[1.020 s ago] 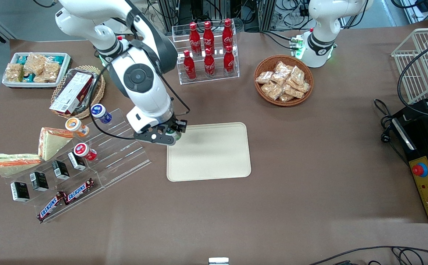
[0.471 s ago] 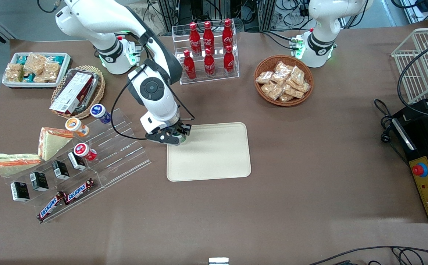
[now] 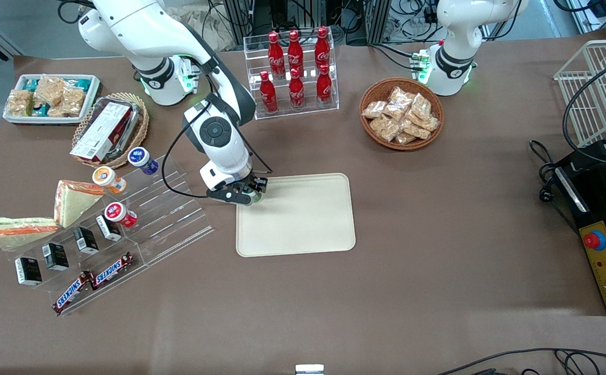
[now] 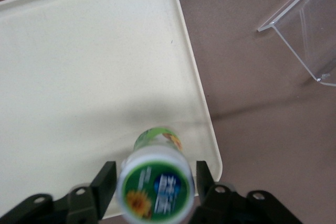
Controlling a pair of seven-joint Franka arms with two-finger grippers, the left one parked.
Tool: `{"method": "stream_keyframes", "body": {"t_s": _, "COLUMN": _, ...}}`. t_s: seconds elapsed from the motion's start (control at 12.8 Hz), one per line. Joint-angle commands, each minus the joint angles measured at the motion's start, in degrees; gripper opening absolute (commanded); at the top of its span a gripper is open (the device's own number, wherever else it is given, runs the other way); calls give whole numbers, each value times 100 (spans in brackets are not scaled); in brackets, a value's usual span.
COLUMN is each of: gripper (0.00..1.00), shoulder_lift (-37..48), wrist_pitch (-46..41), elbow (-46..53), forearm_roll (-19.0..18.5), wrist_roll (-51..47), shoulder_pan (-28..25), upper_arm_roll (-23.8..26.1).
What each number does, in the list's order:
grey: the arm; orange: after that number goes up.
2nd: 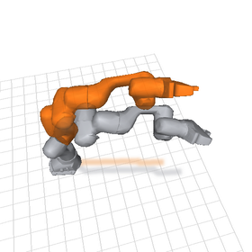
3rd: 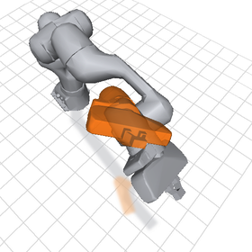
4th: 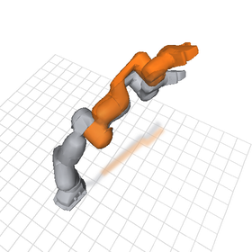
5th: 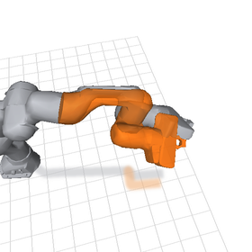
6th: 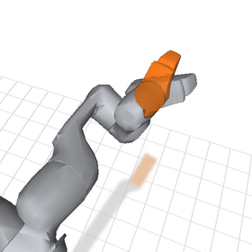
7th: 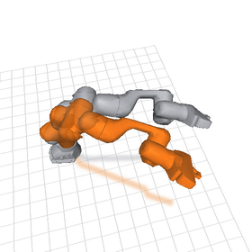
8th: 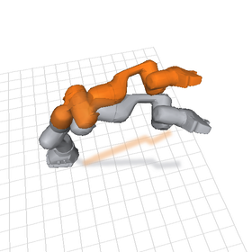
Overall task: Place green gum on tray
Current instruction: 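Lower the bottle onto the tray and open the right gripper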
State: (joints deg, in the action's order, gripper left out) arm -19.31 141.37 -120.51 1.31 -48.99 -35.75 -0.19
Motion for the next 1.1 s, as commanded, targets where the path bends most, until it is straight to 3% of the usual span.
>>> {"method": "stream_keyframes", "body": {"t_s": 0.0, "gripper": 98, "shoulder_lift": -64, "wrist_pitch": 180, "elbow": -17, "forearm_roll": -60, "wrist_roll": -93, "shoulder_pan": -2, "upper_arm_roll": -34}}
{"method": "stream_keyframes", "body": {"t_s": 0.55, "gripper": 98, "shoulder_lift": 357, "wrist_pitch": -143, "elbow": 228, "forearm_roll": -60, "wrist_roll": -32, "shoulder_pan": 77, "upper_arm_roll": -138}}
{"method": "stream_keyframes", "body": {"t_s": 1.02, "gripper": 98, "shoulder_lift": 437, "wrist_pitch": -2427, "elbow": 2423, "forearm_roll": -69, "wrist_roll": 554, "shoulder_pan": 278, "upper_arm_roll": -315}}
